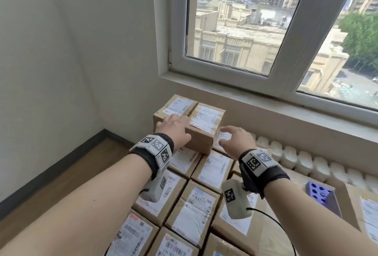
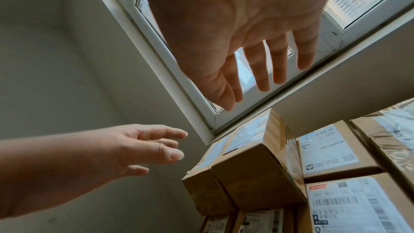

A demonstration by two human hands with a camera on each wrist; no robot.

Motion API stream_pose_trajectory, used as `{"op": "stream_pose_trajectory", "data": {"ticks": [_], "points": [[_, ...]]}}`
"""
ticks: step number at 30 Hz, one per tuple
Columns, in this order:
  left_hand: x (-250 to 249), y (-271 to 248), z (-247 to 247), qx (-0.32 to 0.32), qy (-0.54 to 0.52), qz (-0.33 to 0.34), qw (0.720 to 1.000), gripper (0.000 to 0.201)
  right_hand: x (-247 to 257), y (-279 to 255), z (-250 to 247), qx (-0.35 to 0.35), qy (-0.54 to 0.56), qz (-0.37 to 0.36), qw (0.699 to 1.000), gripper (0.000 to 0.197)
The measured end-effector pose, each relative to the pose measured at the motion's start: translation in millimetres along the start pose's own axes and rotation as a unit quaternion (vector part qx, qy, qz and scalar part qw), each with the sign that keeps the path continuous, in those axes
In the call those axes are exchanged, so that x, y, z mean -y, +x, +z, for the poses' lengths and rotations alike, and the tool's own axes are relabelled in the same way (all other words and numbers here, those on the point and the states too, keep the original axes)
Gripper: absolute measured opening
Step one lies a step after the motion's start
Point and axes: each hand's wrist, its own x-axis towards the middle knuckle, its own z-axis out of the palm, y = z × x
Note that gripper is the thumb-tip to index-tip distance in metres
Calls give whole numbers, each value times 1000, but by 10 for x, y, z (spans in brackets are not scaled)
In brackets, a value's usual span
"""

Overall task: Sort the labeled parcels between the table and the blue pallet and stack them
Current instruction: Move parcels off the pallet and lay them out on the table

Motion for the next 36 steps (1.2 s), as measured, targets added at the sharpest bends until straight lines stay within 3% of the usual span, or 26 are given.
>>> {"op": "stream_pose_trajectory", "data": {"ticks": [10, 16, 24, 36], "points": [[372, 1000, 267, 55, -54, 50, 996, 59, 123, 590, 304, -2, -19, 100, 995, 45], [482, 1359, 379, 31, -91, 54, 994, 46, 209, 776, 491, 0, 16, 149, 989, 52], [475, 1508, 477, -7, -76, 87, 993, 43, 115, 956, 691, 6, 57, 186, 981, 56], [371, 1453, 474, 12, -100, 93, 991, 38, -25, 992, 740, 33, 80, 187, 979, 54]]}}
